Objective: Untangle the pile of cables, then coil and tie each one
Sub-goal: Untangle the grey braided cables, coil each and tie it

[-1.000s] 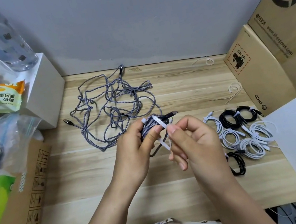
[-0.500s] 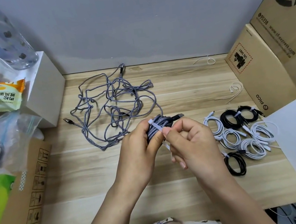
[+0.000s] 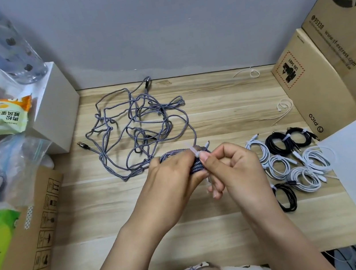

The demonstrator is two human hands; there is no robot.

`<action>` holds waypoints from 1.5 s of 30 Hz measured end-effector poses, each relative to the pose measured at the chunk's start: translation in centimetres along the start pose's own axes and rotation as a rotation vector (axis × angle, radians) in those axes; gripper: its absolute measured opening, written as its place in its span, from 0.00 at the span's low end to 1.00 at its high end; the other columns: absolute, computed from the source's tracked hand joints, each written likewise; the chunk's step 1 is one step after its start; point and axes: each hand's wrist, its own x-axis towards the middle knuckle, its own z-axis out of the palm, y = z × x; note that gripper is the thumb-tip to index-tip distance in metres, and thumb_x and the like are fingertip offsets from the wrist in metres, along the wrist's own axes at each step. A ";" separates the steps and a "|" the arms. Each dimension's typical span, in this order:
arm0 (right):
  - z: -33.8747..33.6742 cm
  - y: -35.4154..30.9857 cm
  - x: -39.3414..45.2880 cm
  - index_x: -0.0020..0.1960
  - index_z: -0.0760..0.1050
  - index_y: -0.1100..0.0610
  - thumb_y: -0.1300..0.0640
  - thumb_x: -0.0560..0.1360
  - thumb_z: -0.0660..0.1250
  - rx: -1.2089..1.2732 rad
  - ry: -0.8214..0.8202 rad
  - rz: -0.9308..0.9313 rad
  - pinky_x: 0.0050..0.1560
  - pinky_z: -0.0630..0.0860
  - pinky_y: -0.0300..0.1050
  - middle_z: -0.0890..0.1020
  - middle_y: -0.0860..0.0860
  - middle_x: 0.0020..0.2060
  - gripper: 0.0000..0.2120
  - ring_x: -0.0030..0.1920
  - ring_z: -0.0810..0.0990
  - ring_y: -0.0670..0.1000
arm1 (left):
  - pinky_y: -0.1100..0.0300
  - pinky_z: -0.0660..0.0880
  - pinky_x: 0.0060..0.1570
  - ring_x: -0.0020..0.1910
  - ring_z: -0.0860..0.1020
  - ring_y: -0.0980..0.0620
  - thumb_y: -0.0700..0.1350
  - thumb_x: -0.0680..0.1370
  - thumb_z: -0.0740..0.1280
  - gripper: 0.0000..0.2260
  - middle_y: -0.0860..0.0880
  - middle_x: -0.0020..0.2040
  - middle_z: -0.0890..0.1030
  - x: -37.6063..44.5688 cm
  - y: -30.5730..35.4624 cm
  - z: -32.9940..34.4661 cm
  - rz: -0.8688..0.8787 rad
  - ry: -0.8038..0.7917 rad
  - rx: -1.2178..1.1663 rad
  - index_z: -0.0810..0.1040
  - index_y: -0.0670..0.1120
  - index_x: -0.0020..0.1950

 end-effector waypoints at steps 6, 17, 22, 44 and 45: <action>-1.3 0.5 0.5 0.32 0.74 0.50 0.47 0.69 0.72 -0.695 0.045 -0.243 0.34 0.71 0.45 0.76 0.47 0.27 0.12 0.29 0.72 0.45 | 0.57 0.63 0.42 0.41 0.80 0.50 0.59 0.76 0.54 0.19 0.52 0.42 0.81 -0.3 -1.1 0.0 0.038 -0.184 0.101 0.75 0.46 0.50; -0.6 -0.4 1.6 0.32 0.71 0.46 0.57 0.65 0.68 -0.486 -0.075 -0.354 0.39 0.69 0.41 0.78 0.47 0.33 0.08 0.33 0.71 0.43 | 0.60 0.64 0.43 0.45 0.75 0.53 0.61 0.77 0.52 0.22 0.53 0.48 0.81 -0.5 -0.8 1.2 -0.008 -0.203 -0.135 0.75 0.47 0.56; 0.3 -1.7 -0.2 0.36 0.74 0.47 0.55 0.70 0.67 -0.182 -0.116 -0.422 0.40 0.76 0.45 0.83 0.48 0.33 0.05 0.36 0.80 0.48 | 0.58 0.68 0.38 0.42 0.76 0.56 0.58 0.76 0.55 0.17 0.53 0.45 0.80 -0.1 -1.0 1.7 -0.060 -0.132 -0.239 0.75 0.50 0.55; 0.5 -0.7 -0.8 0.43 0.79 0.45 0.53 0.66 0.71 -0.053 -0.285 -0.385 0.42 0.73 0.40 0.79 0.44 0.37 0.06 0.39 0.74 0.48 | 0.63 0.72 0.45 0.42 0.74 0.59 0.39 0.76 0.66 0.11 0.52 0.44 0.76 0.3 -2.4 1.6 -0.539 0.072 -0.839 0.66 0.51 0.50; 0.6 -0.6 -0.5 0.41 0.79 0.46 0.50 0.68 0.71 -0.142 -0.268 -0.431 0.42 0.71 0.42 0.80 0.44 0.39 0.03 0.40 0.74 0.49 | 0.64 0.73 0.44 0.41 0.74 0.61 0.42 0.74 0.68 0.11 0.53 0.43 0.76 0.4 -2.0 1.4 -0.529 0.052 -0.870 0.66 0.50 0.50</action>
